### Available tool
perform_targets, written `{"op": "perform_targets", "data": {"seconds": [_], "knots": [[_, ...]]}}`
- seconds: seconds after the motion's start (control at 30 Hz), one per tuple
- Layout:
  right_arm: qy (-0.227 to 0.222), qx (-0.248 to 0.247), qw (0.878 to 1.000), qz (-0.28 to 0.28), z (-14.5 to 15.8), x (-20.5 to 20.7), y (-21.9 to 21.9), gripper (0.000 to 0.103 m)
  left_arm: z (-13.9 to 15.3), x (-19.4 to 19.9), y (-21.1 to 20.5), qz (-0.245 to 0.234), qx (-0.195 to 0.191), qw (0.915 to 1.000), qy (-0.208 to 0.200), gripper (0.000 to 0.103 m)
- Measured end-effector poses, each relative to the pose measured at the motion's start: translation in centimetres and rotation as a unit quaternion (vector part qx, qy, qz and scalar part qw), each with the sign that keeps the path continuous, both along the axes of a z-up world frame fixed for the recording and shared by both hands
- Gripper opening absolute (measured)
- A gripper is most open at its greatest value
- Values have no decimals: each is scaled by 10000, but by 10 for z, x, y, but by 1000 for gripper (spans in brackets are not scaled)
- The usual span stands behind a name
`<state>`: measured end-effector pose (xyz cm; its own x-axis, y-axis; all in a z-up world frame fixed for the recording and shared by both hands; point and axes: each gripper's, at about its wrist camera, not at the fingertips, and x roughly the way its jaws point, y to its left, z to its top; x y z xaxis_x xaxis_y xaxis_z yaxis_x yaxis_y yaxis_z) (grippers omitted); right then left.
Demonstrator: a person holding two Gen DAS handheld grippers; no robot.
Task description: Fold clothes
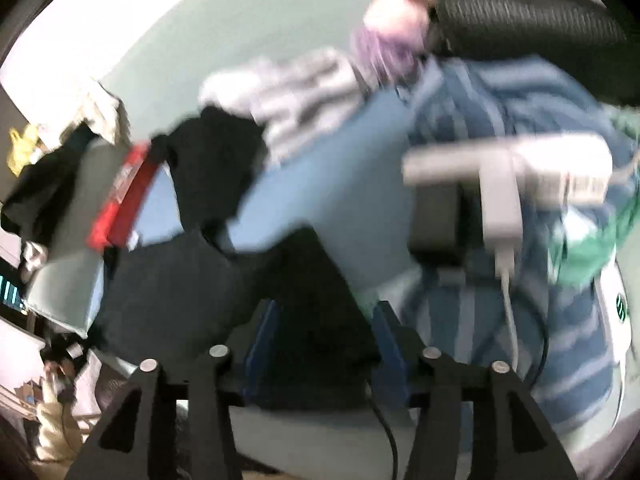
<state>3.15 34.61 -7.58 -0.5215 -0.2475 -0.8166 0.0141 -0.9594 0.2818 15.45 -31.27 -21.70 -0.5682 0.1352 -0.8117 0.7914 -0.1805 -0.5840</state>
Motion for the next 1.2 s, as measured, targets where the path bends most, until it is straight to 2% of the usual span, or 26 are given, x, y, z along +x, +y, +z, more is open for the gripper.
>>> {"op": "perform_targets", "data": {"seconds": [0.03,0.1,0.13,0.27,0.33,0.37,0.4,0.43,0.5,0.57,0.67,0.73,0.77,0.83,0.87,0.9,0.97,1.03,1.1,1.13,1.2], "knots": [[159,178,9997,107,7,-6,-4,56,-2,1,-1,-5,18,10000,-9,6],[192,419,9979,464,3,-20,-12,72,-5,2,-1,35,59,10000,-2,6],[192,531,9963,644,0,-28,-17,74,-6,3,-1,58,78,10000,12,6],[-428,1080,9876,1056,-56,-71,-40,72,-8,7,-1,142,200,9996,118,6],[-822,1028,9856,1061,-82,-87,-45,47,-10,9,-2,216,313,9991,192,6],[-860,877,9860,1125,-84,-86,-45,24,-11,11,-2,252,355,9988,222,6],[-857,760,9862,1191,-84,-84,-45,10,-12,11,-3,281,388,9985,246,6],[-533,898,9863,1275,-73,-75,-50,5,-12,11,-3,289,395,9985,253,6],[22,876,9872,1330,-46,-62,-51,5,-11,10,-2,267,351,9988,218,6],[364,580,9896,1263,-17,-52,-45,4,-9,9,-1,241,294,9991,170,6],[760,597,9879,1217,5,-55,-48,4,-9,9,-1,269,290,9991,170,6],[697,734,9883,1137,-2,-70,-49,4,-11,11,-2,301,331,9987,226,6],[495,776,9897,1094,-17,-81,-48,5,-12,12,-2,325,358,9985,258,6],[78,866,9911,1005,-47,-101,-46,15,-13,13,-3,353,394,9982,286,6],[-246,974,9903,957,-64,-108,-42,32,-13,13,-3,356,398,9982,274,6],[-558,1056,9888,894,-81,-115,-39,45,-12,12,-3,354,395,9983,258,6],[-952,796,9907,555,-90,-116,-29,43,-10,10,-3,317,350,9987,201,6],[-653,4,9977,198,-65,-97,-11,51,-9,8,-2,315,329,9988,167,6],[-355,-683,9970,6,-39,-71,4,76,-9,8,-2,318,323,9989,153,6],[-231,-980,9949,-5,-27,-56,9,79,-9,8,-2,309,320,9989,158,6],[-575,-1420,9879,223,-26,-26,9,79,-9,8,-2,289,312,9990,168,6]]}}
